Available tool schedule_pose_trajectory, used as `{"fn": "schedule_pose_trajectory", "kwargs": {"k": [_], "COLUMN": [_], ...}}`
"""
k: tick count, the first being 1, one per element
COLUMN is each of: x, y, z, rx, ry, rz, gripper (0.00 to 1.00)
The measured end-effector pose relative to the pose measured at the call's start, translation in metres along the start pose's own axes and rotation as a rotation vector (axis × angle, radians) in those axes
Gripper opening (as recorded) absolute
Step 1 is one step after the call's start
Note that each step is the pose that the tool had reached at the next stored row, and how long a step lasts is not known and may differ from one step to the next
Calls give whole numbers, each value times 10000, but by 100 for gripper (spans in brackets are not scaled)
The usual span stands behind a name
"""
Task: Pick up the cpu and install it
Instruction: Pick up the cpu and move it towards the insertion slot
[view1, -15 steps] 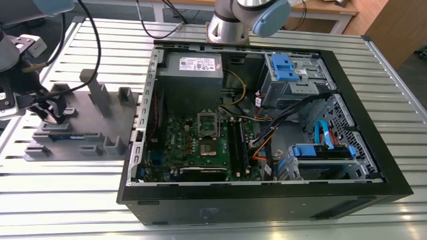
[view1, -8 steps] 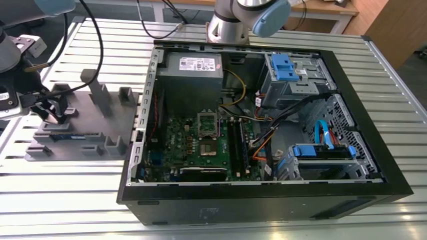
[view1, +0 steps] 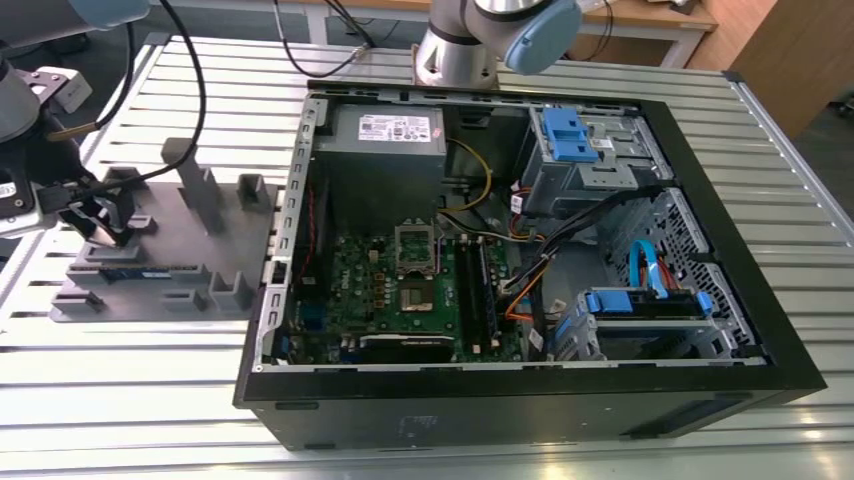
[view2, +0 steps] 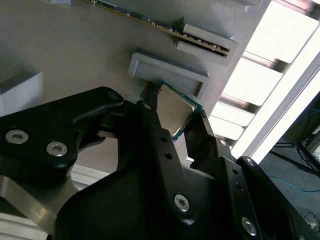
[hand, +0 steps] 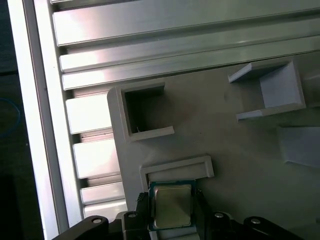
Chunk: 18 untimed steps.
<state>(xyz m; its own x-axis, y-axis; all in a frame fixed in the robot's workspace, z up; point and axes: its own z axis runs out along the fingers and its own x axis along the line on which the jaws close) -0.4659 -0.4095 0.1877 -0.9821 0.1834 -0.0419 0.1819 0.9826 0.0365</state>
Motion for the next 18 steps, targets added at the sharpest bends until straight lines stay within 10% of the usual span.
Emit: {"fn": "schedule_pose_trajectory", "kwargs": {"k": [18], "x": [-49], "y": [1], "z": [23], "rx": [-32], "ry": [-4], "rz": [-513], "gripper": [47]}}
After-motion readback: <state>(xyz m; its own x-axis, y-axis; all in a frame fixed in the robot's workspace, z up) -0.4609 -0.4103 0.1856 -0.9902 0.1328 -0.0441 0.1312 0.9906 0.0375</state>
